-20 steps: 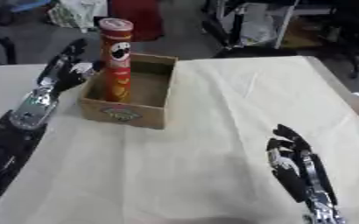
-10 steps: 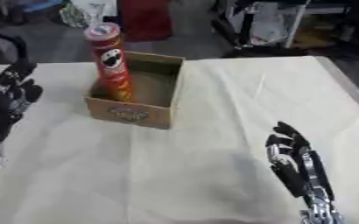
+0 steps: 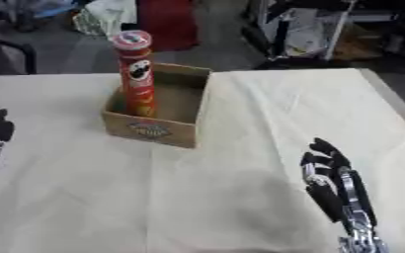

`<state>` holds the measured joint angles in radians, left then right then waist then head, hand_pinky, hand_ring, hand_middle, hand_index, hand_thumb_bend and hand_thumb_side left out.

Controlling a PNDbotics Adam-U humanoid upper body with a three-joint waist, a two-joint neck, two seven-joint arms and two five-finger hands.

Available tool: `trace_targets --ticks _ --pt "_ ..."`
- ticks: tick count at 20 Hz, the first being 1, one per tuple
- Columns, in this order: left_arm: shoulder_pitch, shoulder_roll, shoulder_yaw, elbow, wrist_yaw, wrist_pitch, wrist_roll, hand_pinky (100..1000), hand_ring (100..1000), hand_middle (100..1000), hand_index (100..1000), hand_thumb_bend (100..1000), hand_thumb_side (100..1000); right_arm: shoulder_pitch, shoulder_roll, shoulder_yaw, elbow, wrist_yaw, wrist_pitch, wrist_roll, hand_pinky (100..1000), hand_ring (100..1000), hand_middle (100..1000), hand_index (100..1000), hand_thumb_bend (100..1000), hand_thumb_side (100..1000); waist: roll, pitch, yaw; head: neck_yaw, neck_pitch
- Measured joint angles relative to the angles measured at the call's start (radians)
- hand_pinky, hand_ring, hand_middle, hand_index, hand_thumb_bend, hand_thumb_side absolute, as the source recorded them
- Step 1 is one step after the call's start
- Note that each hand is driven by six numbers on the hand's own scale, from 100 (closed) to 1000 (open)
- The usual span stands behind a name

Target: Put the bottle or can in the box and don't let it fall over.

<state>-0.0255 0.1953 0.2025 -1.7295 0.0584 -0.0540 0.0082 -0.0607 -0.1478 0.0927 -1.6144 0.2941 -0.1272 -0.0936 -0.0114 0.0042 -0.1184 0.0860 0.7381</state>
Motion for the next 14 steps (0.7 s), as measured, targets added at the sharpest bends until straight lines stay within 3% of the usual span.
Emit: trace_targets --ticks 14 --pt "-0.011 -0.02 0.004 -0.003 -0.004 0.001 -0.002 1000 986 847 940 638 544 0.0 -0.001 0.0 0.0 0.0 0.003 -0.003 703 779 815 913 100 675 0.0 -0.002 0.002 0.013 0.026"
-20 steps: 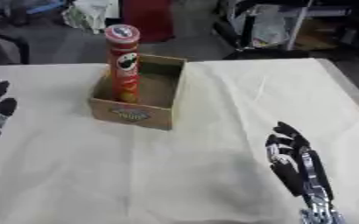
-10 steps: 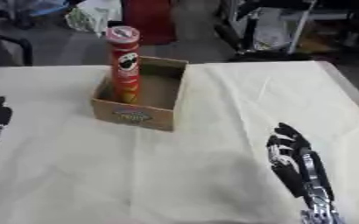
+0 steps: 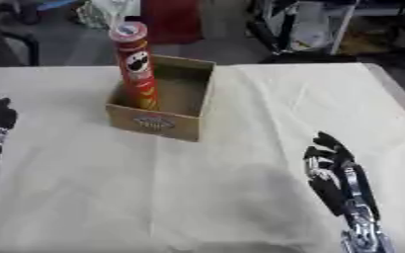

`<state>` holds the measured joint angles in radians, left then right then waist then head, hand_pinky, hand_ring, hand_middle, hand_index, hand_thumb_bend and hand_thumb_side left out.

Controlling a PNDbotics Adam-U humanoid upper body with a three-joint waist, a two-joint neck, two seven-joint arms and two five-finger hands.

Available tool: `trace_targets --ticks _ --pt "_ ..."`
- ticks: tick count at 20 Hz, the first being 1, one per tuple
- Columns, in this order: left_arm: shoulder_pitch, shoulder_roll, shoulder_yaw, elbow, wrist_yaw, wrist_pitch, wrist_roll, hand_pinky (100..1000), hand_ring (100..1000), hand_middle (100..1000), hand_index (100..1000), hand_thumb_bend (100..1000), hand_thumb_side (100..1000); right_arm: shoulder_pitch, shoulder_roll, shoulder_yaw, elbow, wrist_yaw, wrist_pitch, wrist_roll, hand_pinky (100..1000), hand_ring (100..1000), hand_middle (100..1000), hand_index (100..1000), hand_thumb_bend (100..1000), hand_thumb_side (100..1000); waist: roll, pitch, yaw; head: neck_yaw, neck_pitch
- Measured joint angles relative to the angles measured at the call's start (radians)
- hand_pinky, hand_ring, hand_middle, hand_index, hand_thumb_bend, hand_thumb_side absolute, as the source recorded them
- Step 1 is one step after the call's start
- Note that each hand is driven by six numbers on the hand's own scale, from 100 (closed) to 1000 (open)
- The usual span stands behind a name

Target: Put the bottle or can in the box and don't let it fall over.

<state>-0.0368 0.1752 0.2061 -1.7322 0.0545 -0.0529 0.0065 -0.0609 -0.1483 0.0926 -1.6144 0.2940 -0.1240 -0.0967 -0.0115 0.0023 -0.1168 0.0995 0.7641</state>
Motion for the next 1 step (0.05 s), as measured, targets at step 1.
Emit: trace_targets --ticks 1 --pt "0.0 0.0 0.0 0.0 0.0 0.0 -0.002 1000 986 847 940 637 544 0.0 0.0 0.0 0.0 0.0 0.001 -0.001 703 779 815 913 100 677 0.0 0.0 0.0 -0.001 0.0"
